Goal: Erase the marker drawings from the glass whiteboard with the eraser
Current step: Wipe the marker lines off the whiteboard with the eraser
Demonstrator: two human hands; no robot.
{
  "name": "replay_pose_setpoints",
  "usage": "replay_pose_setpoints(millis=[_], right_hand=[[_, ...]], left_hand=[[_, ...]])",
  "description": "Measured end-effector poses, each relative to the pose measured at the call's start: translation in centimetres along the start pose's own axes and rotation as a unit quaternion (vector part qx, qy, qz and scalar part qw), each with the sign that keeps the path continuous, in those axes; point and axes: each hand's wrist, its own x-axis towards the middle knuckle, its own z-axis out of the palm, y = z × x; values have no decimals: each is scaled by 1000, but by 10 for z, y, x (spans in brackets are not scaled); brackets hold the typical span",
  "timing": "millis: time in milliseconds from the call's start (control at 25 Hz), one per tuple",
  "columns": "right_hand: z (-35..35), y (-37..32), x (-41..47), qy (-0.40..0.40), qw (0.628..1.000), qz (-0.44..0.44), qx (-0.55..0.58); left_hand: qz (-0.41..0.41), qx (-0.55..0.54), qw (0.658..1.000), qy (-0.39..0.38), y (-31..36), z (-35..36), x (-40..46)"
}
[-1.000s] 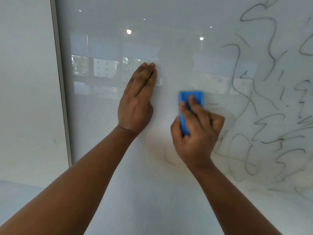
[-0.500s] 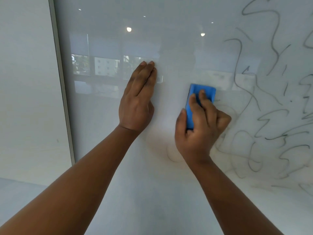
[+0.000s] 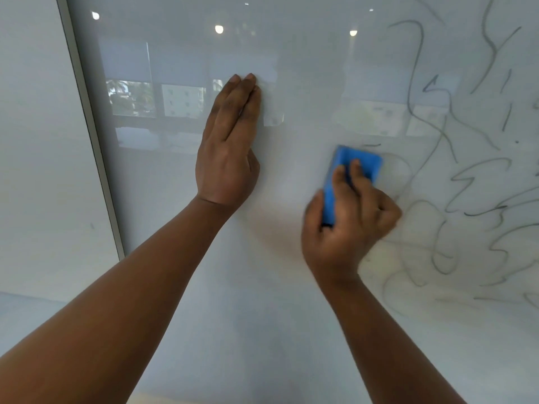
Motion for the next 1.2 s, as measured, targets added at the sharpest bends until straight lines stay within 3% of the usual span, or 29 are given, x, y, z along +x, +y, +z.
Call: replay_pose_setpoints(millis=[120,240,440,640,800,920,1000,1160,1200], right_hand=[[3,-27,-24,-49,995,-83,36],[-29,-4,-49,-90,985,-145,11],[-9,13,4,-8,1000,-24,-3],[-42,23,-30,-73,987,-143,-14],[-17,23,24,4,999,21,-25],[-11,-6,8,-44,996,-70,-14],[-25,9,7,-66,991,-116,-23],[-9,27,93,13,1000,7,-13],[-2,18,107,6,1000,3,-6]], left_hand=[[7,1,1000,0,-5,1,0],[8,-6,1000,3,-4,1,0],[11,1,1000,5,-4,2,-1],[16,6,1000,-5,-1,0,1],[18,31,999,-18,3,-1,3],[60,39,996,-47,8,0,16],[82,30,994,-58,14,2,30],[37,-3,999,-30,27,12,57],[28,-13,999,-19,30,16,66]])
